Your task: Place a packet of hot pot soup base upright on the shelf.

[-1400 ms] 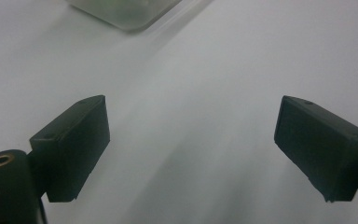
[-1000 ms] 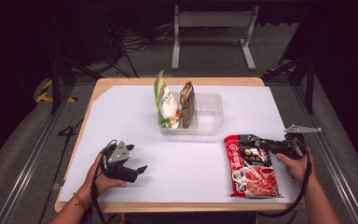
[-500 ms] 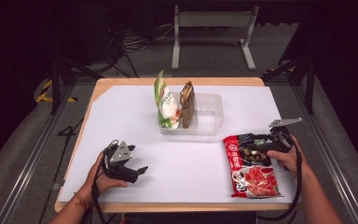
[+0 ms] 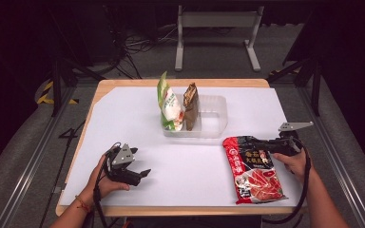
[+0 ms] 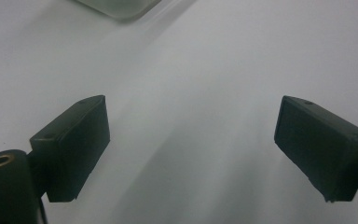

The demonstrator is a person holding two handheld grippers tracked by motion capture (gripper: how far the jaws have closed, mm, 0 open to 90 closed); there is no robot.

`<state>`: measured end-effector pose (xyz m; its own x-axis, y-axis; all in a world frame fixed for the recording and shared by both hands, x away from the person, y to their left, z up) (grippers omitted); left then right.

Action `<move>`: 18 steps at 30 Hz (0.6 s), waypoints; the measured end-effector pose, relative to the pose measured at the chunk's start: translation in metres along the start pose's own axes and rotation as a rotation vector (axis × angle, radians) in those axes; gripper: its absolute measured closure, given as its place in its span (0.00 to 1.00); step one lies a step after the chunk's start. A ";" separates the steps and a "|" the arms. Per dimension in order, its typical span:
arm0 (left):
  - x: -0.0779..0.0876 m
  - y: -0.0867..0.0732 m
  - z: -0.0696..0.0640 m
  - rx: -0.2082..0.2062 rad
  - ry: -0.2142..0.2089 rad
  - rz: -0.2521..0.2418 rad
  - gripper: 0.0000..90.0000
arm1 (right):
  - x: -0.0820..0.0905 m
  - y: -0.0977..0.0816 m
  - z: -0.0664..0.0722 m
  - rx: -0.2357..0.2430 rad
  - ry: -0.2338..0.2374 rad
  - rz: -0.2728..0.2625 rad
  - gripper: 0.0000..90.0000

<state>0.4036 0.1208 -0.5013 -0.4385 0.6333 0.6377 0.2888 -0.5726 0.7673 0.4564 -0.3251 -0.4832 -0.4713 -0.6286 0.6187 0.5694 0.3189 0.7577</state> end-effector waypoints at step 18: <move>0.008 0.003 0.005 0.032 0.005 -0.040 0.12 | 0.065 0.046 0.049 0.110 -0.066 -0.189 0.96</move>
<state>0.4053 0.1262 -0.4936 -0.4544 0.6529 0.6060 0.2976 -0.5300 0.7941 0.4191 -0.3164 -0.3984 -0.6076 -0.6378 0.4733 0.3921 0.2774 0.8771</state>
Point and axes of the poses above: each handheld gripper's, and its own axes: x roughly backward along the jaws, y roughly out of its top, z roughly to its left, the point moved 9 cm from there along -x, roughly forward along the jaws, and after that the axes turned 2 degrees about -y, right-handed, at the moved point
